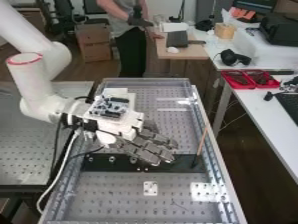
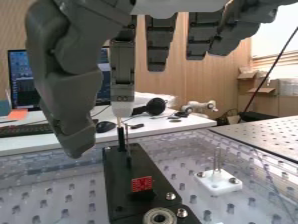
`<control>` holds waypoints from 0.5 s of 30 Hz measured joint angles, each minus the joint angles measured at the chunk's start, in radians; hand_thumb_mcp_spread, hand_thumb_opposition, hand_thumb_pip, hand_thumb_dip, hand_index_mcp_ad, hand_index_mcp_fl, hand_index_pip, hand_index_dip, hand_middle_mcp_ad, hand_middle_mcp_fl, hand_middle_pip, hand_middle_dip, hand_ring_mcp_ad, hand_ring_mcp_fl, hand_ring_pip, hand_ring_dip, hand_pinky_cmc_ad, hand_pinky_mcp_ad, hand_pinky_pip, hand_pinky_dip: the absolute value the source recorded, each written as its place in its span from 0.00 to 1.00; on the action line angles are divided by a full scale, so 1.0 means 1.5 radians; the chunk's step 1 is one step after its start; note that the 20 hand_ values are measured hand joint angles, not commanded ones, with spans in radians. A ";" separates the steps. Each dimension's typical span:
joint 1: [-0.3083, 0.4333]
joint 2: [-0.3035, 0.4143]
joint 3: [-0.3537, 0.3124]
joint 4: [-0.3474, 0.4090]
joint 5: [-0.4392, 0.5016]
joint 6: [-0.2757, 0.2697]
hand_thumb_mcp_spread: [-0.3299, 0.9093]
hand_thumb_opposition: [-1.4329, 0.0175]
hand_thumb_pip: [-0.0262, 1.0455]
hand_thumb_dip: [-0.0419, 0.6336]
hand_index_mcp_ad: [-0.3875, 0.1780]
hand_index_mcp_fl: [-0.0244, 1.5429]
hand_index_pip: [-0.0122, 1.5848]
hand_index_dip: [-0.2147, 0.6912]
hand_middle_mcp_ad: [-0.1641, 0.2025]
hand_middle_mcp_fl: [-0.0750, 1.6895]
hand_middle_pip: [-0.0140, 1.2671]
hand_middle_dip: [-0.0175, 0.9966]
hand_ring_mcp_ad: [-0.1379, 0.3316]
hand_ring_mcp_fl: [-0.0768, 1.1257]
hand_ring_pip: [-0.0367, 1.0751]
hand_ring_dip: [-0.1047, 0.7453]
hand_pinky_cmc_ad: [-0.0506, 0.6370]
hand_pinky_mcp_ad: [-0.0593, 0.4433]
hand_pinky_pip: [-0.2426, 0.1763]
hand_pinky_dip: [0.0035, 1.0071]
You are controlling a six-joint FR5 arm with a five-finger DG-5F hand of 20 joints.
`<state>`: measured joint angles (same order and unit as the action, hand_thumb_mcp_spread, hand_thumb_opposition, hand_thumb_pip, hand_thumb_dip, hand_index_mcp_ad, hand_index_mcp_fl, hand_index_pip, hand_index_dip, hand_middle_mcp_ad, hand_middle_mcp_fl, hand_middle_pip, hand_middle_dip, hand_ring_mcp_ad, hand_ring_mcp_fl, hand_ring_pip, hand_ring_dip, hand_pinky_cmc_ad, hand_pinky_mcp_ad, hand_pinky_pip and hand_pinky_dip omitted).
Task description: Grab the pcb board and place it in the clear container
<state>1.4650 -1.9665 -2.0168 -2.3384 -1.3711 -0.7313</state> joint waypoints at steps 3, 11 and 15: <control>-0.006 -0.009 0.000 0.014 -0.009 -0.009 0.70 0.43 0.40 0.34 0.44 0.04 0.88 0.50 0.50 0.09 0.11 0.17 0.61 0.08 0.11 0.12 0.30 0.32 0.36 0.17; -0.025 -0.032 0.000 0.045 -0.047 -0.025 0.73 0.43 0.40 0.34 0.45 0.04 0.93 0.50 0.49 0.11 0.11 0.19 0.62 0.08 0.11 0.13 0.34 0.32 0.35 0.17; -0.034 -0.038 0.002 0.052 -0.069 -0.039 0.73 0.42 0.40 0.35 0.43 0.04 0.94 0.50 0.49 0.11 0.11 0.19 0.62 0.08 0.12 0.13 0.33 0.32 0.36 0.17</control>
<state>1.4144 -2.0237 -2.0139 -2.2605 -1.4742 -0.7894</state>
